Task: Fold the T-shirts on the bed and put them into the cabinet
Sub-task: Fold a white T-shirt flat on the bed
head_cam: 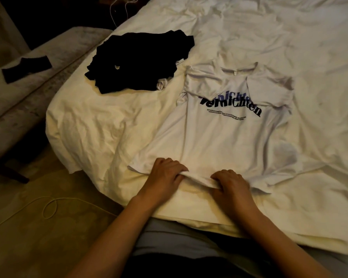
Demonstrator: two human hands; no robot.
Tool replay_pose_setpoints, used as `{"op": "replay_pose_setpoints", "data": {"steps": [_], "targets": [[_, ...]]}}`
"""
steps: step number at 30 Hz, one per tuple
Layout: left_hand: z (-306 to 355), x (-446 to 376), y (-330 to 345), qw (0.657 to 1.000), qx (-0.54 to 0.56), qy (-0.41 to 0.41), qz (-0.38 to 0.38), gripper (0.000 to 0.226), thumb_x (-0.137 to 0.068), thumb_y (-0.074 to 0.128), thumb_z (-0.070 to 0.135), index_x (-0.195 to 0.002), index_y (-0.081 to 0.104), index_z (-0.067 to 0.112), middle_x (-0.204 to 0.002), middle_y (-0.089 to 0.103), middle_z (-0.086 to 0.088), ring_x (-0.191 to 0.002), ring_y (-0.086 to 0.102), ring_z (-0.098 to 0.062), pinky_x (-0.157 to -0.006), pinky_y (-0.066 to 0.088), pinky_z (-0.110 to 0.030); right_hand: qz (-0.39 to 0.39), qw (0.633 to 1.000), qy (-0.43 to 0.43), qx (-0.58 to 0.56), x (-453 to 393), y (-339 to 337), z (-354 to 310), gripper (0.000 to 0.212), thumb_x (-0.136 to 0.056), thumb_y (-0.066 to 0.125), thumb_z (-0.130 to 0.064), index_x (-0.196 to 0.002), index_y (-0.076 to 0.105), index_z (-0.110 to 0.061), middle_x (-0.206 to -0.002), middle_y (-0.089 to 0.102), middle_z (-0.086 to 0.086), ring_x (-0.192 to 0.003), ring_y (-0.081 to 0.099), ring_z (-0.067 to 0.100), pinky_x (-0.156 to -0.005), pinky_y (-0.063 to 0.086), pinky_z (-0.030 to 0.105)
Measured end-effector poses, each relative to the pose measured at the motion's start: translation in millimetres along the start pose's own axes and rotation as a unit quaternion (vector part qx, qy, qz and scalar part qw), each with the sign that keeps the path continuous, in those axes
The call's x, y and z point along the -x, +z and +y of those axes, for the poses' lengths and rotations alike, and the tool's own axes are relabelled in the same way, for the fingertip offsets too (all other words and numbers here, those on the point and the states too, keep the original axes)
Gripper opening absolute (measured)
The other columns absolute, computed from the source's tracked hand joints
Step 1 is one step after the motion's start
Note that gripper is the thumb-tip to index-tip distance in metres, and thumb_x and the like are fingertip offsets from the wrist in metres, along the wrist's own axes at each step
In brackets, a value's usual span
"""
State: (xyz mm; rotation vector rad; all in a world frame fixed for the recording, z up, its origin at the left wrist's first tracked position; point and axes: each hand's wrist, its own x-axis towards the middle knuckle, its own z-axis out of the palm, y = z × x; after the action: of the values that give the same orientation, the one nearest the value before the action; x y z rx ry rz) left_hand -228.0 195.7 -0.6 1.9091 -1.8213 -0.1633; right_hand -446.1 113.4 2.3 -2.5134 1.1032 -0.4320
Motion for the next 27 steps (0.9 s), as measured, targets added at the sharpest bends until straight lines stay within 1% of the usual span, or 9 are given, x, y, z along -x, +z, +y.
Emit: {"op": "replay_pose_setpoints", "data": {"steps": [4, 7, 9, 13, 15, 17, 19, 22, 27], "targets": [[4, -14, -16, 0.997, 0.037, -0.049, -0.049, 0.018, -0.106, 0.046, 0.031, -0.107, 0.058, 0.019, -0.087, 0.065, 0.005, -0.081, 0.051, -0.017, -0.088, 0.031, -0.027, -0.018, 0.981, 0.069, -0.179, -12, -23, 0, 0.029, -0.093, 0.059, -0.01, -0.119, 0.06, -0.024, -0.099, 0.067, -0.004, -0.088, 0.062, 0.015, -0.078, 0.048, 0.03], [5, -19, -11, 0.997, 0.013, -0.02, -0.067, 0.02, -0.105, 0.042, 0.035, -0.107, 0.058, 0.024, -0.091, 0.064, 0.01, -0.086, 0.054, -0.013, -0.095, 0.035, -0.037, -0.11, 0.987, 0.038, -0.111, -16, -31, 4, 0.025, -0.096, 0.058, -0.033, -0.121, 0.058, -0.035, -0.104, 0.068, -0.012, -0.087, 0.061, 0.004, -0.074, 0.044, 0.017], [12, -20, -3, 0.998, 0.018, 0.001, -0.066, 0.024, -0.101, 0.041, 0.039, -0.107, 0.06, 0.027, -0.095, 0.063, 0.013, -0.091, 0.053, -0.01, -0.095, 0.036, -0.038, -0.111, 0.989, 0.026, -0.093, -11, -35, 8, 0.028, -0.094, 0.058, -0.049, -0.118, 0.062, -0.034, -0.105, 0.067, -0.016, -0.092, 0.06, 0.002, -0.081, 0.047, 0.019], [37, -23, 21, 0.991, 0.002, 0.091, -0.093, 0.047, -0.086, 0.058, 0.063, -0.114, 0.065, 0.026, -0.105, 0.062, 0.011, -0.103, 0.054, -0.011, -0.095, 0.036, -0.032, 0.115, 0.983, -0.016, -0.142, 12, -47, 27, 0.029, -0.093, 0.058, -0.046, -0.096, 0.07, -0.019, -0.09, 0.067, -0.008, -0.08, 0.06, 0.004, -0.074, 0.048, 0.02], [53, -27, 41, 0.987, 0.009, 0.117, -0.112, 0.05, -0.08, 0.067, 0.062, -0.114, 0.066, 0.025, -0.106, 0.063, 0.008, -0.102, 0.057, -0.014, -0.093, 0.036, -0.03, 0.241, 0.96, 0.048, -0.136, 23, -55, 43, 0.028, -0.091, 0.054, -0.034, -0.091, 0.069, -0.011, -0.084, 0.063, -0.005, -0.076, 0.055, 0.006, -0.07, 0.041, 0.017], [72, -34, 58, 0.984, 0.026, 0.143, -0.1, 0.046, -0.08, 0.07, 0.055, -0.112, 0.067, 0.023, -0.103, 0.063, 0.007, -0.097, 0.059, -0.016, -0.087, 0.037, -0.029, 0.298, 0.93, 0.154, -0.149, 28, -66, 64, 0.025, -0.093, 0.054, -0.029, -0.098, 0.068, -0.009, -0.09, 0.061, -0.003, -0.084, 0.056, 0.01, -0.074, 0.037, 0.018], [91, -42, 69, 0.979, 0.035, 0.184, -0.079, 0.039, -0.081, 0.072, 0.047, -0.11, 0.068, 0.021, -0.1, 0.064, 0.004, -0.093, 0.06, -0.017, -0.082, 0.038, -0.029, 0.288, 0.909, 0.257, -0.161, 29, -75, 90, 0.026, -0.097, 0.056, -0.025, -0.118, 0.063, -0.011, -0.111, 0.06, 0.004, -0.106, 0.056, 0.02, -0.088, 0.041, 0.027], [119, -57, 82, 0.97, 0.041, 0.23, -0.062, 0.035, -0.08, 0.075, 0.04, -0.107, 0.068, 0.018, -0.099, 0.065, 0.0, -0.09, 0.059, -0.019, -0.076, 0.04, -0.03, 0.216, 0.895, 0.355, -0.162, 25, -83, 124, 0.051, -0.097, 0.057, -0.028, -0.144, 0.043, -0.013, -0.143, 0.046, 0.012, -0.131, 0.043, 0.029, -0.111, 0.037, 0.045], [146, -73, 96, 0.972, 0.03, 0.222, -0.075, 0.027, -0.085, 0.06, 0.036, -0.101, 0.068, 0.016, -0.091, 0.066, 0.0, -0.081, 0.058, -0.019, -0.069, 0.037, -0.028, 0.168, 0.885, 0.383, -0.206, 7, -89, 146, 0.059, -0.1, 0.052, -0.03, -0.153, 0.032, -0.013, -0.152, 0.041, 0.011, -0.136, 0.042, 0.029, -0.111, 0.033, 0.037]]}}
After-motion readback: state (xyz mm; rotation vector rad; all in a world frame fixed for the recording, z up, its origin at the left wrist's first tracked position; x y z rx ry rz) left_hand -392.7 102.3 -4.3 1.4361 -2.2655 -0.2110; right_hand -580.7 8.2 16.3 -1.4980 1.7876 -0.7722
